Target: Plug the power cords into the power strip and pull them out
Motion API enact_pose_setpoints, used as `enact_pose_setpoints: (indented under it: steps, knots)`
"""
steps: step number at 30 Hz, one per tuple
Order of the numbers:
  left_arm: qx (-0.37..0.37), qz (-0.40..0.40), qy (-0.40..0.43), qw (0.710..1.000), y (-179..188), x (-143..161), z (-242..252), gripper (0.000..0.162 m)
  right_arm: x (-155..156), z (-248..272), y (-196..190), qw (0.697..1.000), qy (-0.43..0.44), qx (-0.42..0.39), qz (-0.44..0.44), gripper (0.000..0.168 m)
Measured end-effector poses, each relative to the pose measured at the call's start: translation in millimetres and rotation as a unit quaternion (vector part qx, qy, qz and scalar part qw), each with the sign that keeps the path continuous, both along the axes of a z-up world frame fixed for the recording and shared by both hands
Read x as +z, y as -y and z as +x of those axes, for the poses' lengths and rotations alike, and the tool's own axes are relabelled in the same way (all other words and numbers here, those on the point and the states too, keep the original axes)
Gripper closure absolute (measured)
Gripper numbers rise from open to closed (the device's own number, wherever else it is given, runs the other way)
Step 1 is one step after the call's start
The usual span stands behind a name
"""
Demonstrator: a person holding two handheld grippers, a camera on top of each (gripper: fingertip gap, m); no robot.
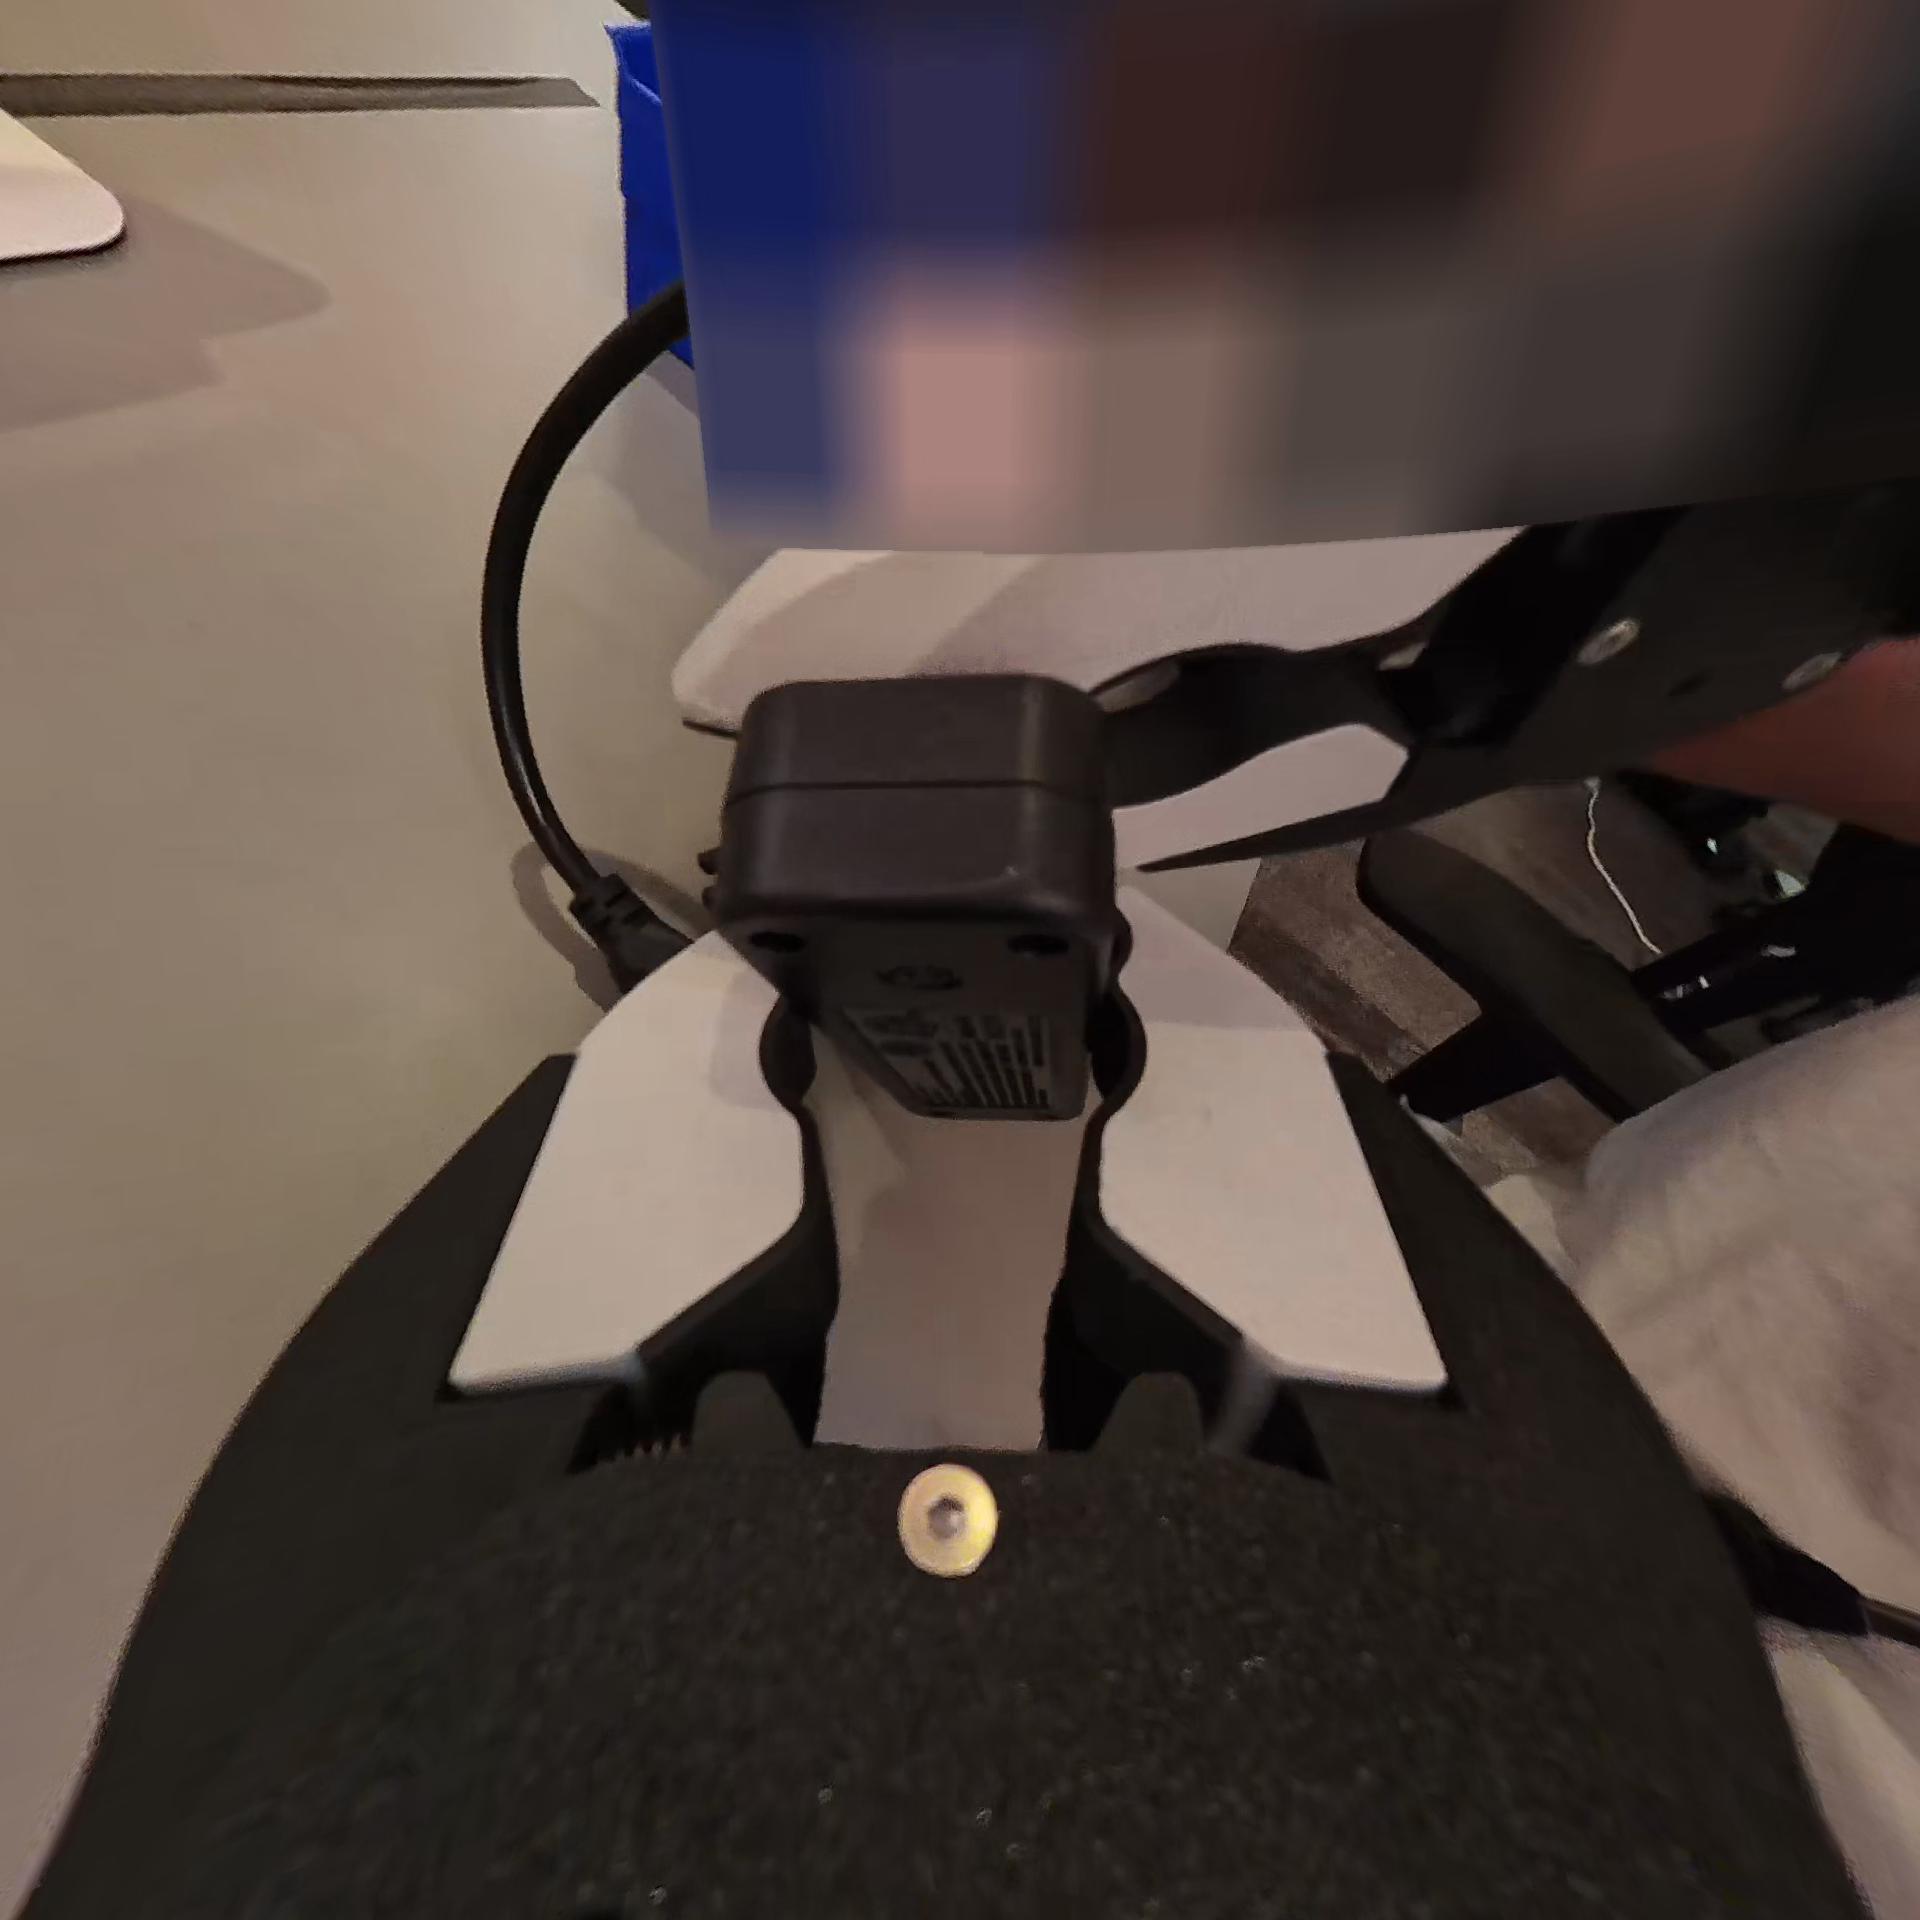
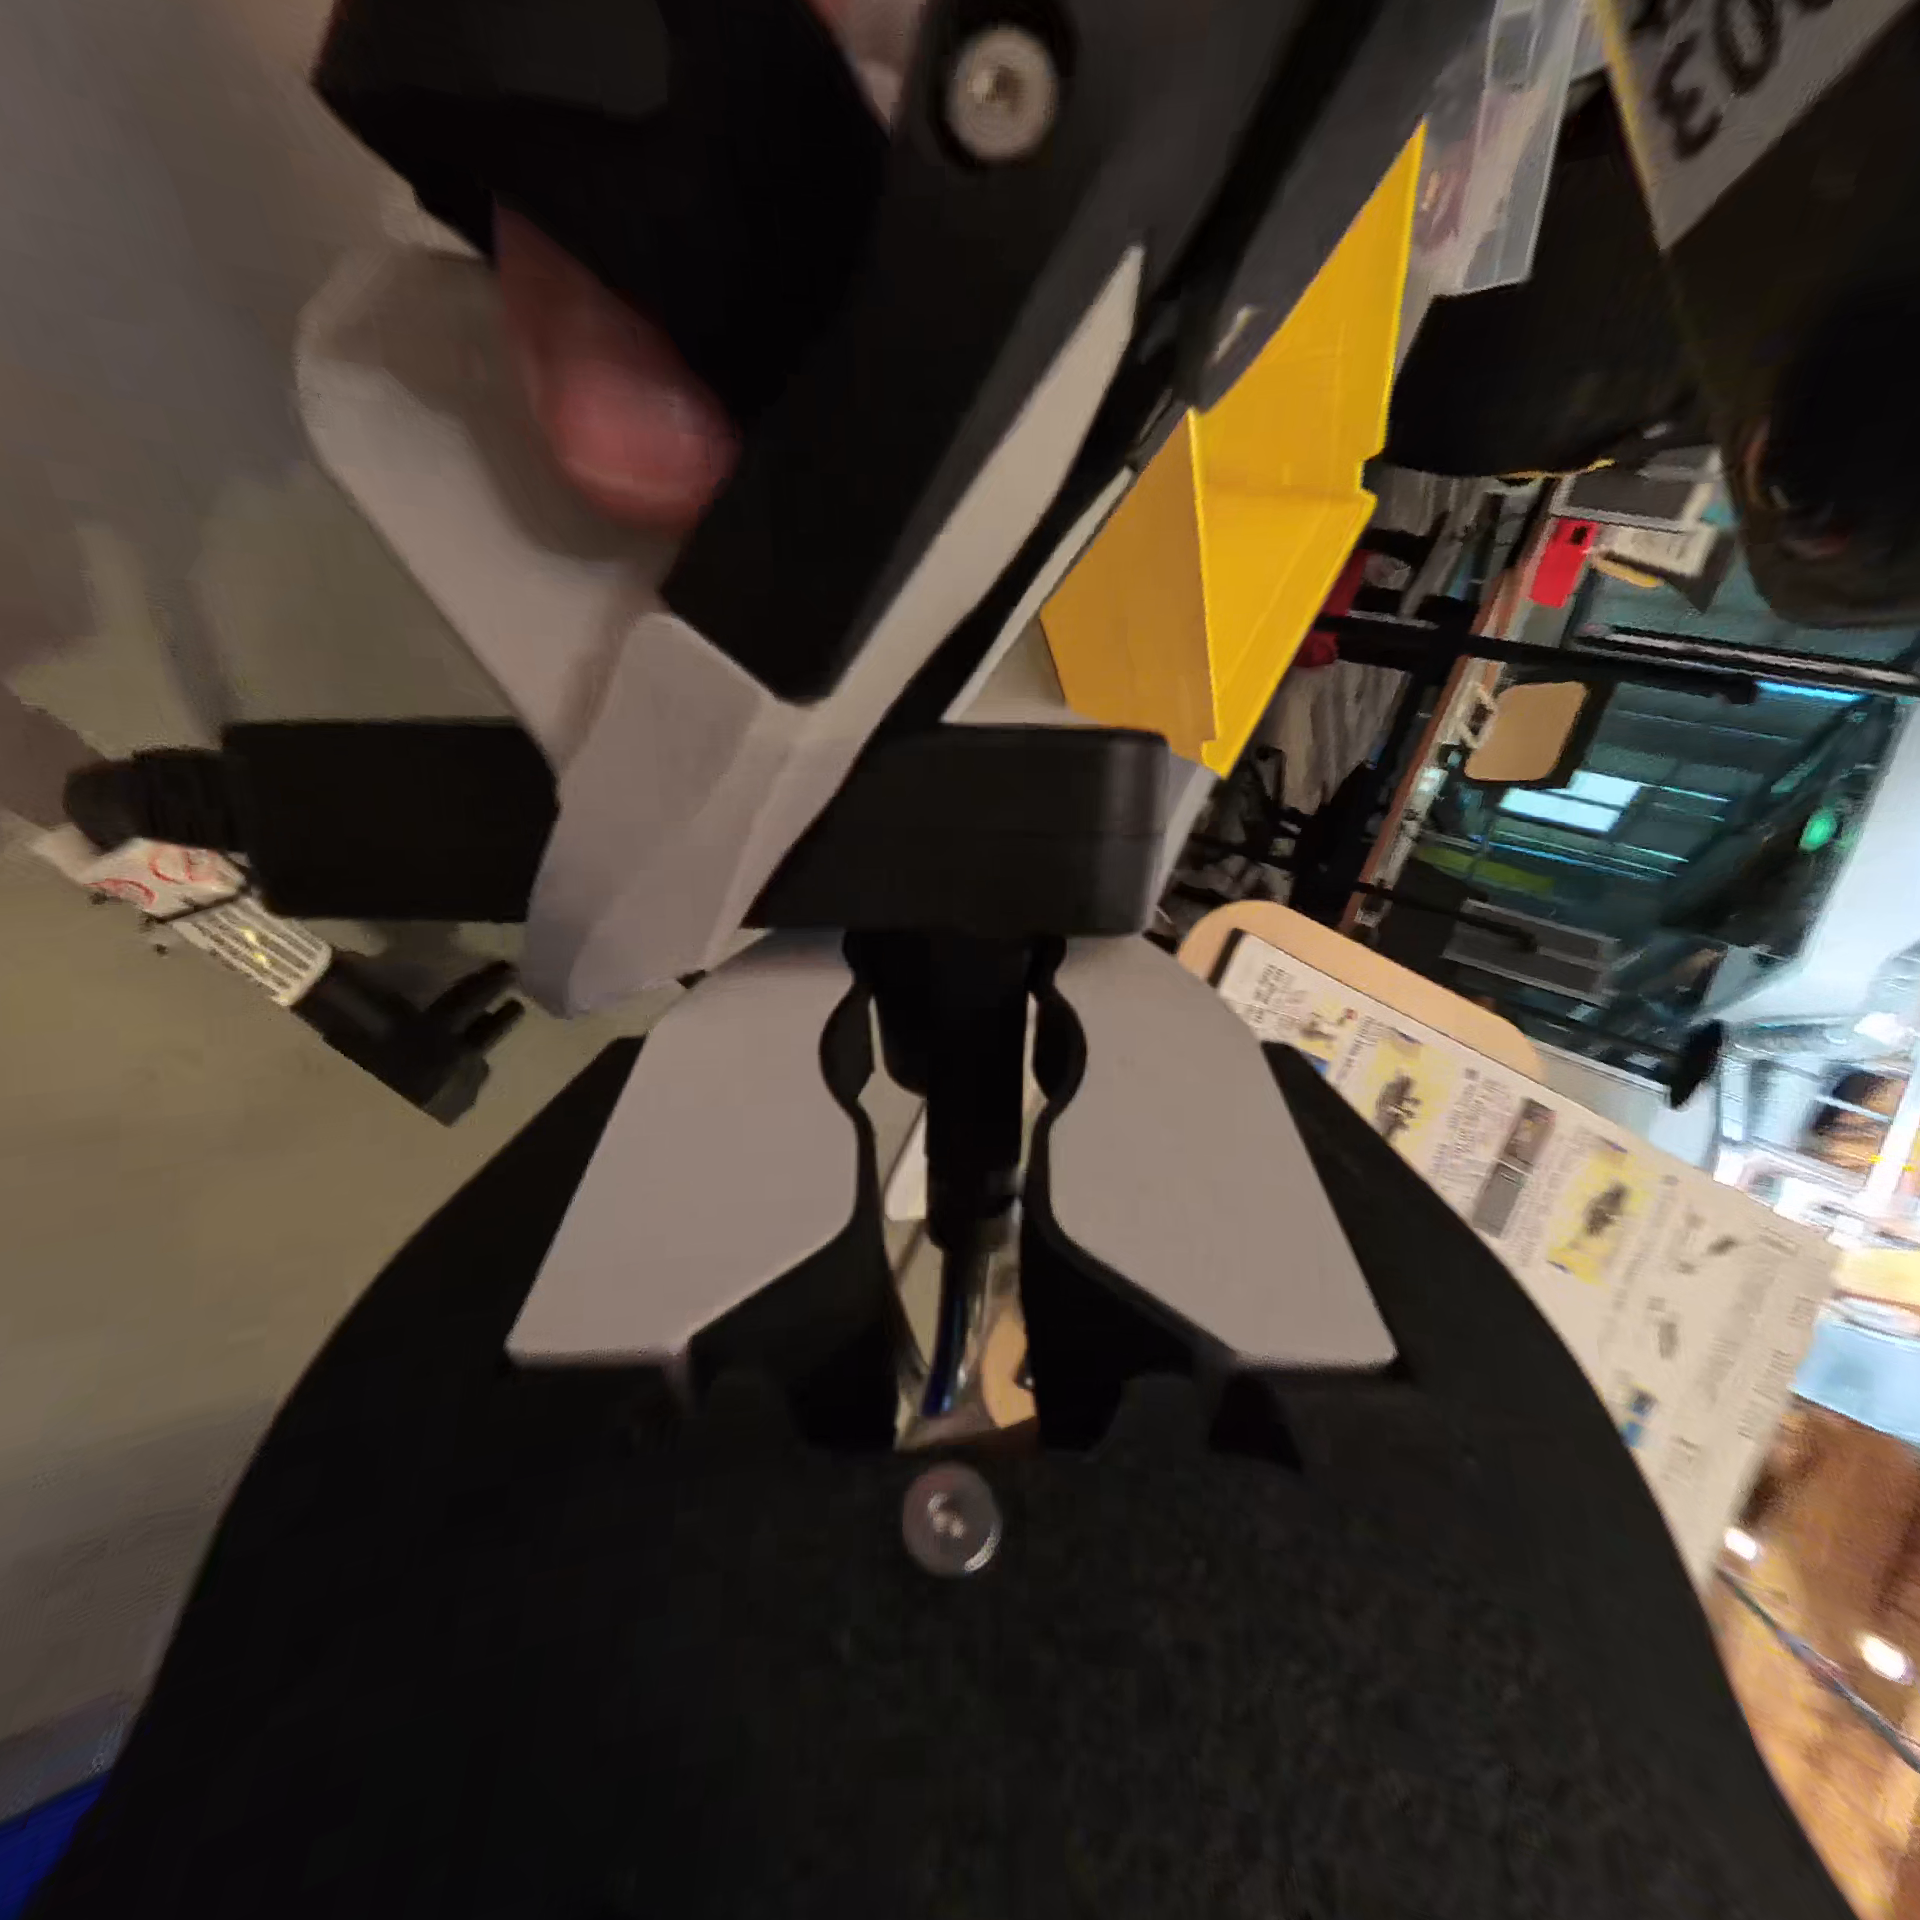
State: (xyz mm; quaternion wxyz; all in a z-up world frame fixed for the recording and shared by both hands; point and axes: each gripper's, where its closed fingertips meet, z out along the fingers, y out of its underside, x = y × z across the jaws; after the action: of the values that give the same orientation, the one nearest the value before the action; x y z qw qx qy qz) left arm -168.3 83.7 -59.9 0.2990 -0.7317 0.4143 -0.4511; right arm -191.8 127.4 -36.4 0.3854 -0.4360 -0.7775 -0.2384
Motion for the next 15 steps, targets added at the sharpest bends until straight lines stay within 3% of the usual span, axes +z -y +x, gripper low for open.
enact_pose_setpoints:
  steps: [15]
  knots:
    - [0.006, 0.005, 0.064, 0.998, -0.8, 7.5, -4.9, 0.115, -3.5, 1.7, -8.7, 0.999, -0.043, -0.009, 0.025, 0.143]
